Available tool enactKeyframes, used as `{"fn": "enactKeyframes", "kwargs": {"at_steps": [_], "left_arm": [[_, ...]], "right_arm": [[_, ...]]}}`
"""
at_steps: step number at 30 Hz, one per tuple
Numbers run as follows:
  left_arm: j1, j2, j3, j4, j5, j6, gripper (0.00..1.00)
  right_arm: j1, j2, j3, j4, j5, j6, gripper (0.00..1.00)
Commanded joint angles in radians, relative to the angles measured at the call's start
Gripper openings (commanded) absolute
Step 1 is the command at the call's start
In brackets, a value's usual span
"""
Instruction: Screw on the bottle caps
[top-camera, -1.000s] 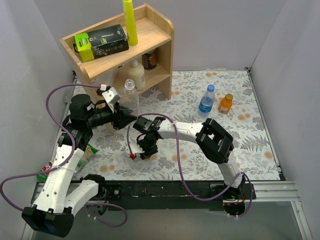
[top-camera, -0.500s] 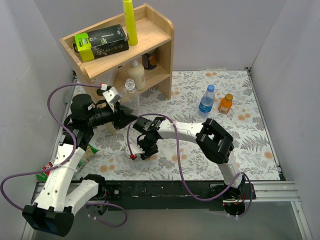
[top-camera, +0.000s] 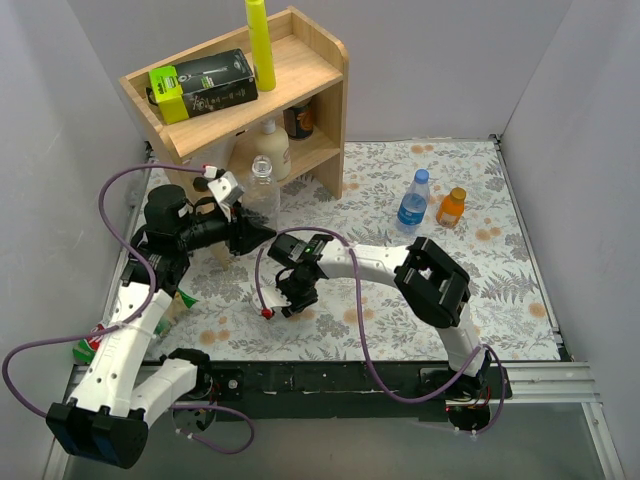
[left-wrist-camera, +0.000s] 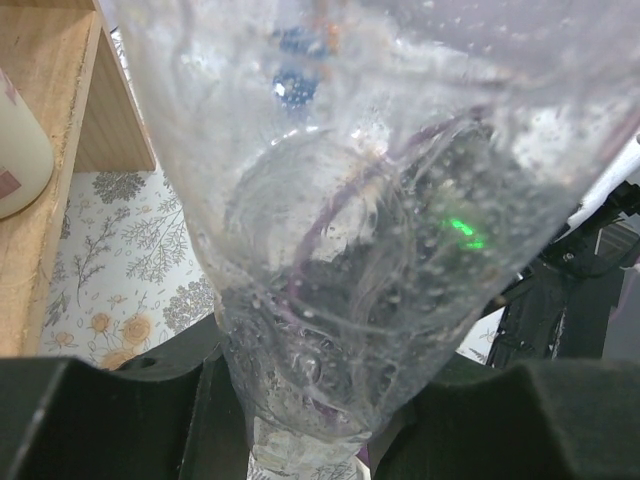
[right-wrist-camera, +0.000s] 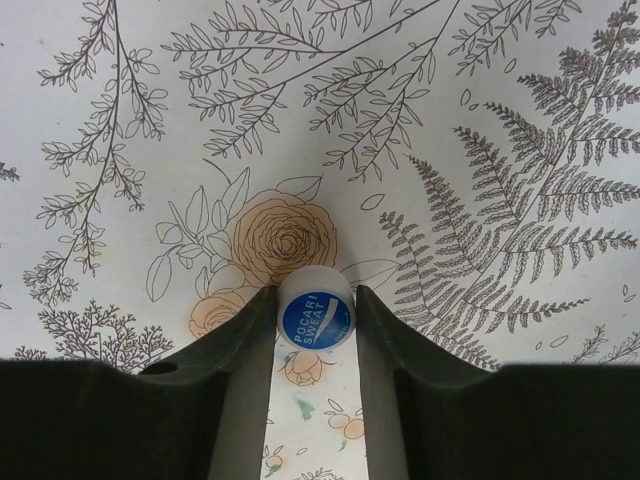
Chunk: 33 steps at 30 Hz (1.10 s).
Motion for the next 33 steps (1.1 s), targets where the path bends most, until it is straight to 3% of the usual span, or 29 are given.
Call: {"fn": "enactKeyframes", "kwargs": {"at_steps": [1,7,13,19,24,26,30,33], "left_arm": [[0.004,0.011,0.004,0.029,0.012,0.020,0.00],[0.004,0.051,0.035,0.039,0.006,0.078,0.00],[0.006,0.112,0.059,0.099,-0.072,0.097,0.00],[-0.014,0.057,-0.140,0.237,-0.010,0.248,0.00],[-0.089,-0.017,-0.345,0.274,0.138,0.397,0.00],[-0.114,-0.014,-0.424,0.315,0.176,0.393,0.00],[-0.120,0.061,-0.462,0.337,0.231,0.313,0.00],[-0.158,0.074,-0.520,0.351,0.213,0.356,0.00]], "right_arm": [[-0.016,-0.028,-0.025,-0.014,0.027,-0.003,0.33],[-0.062,-0.066,-0.025,-0.102,-0.003,-0.006,0.21],[-0.206,-0.280,-0.092,-0.240,-0.125,0.023,0.19],[-0.372,-0.482,0.024,-0.453,-0.243,0.070,0.19],[-0.375,-0.526,0.339,-0.501,-0.249,0.305,0.19],[-0.362,-0.525,0.412,-0.490,-0.260,0.393,0.19],[-0.219,-0.522,0.469,-0.554,-0.125,0.270,0.19],[-0.176,-0.526,0.435,-0.527,-0.122,0.265,0.19]]}}
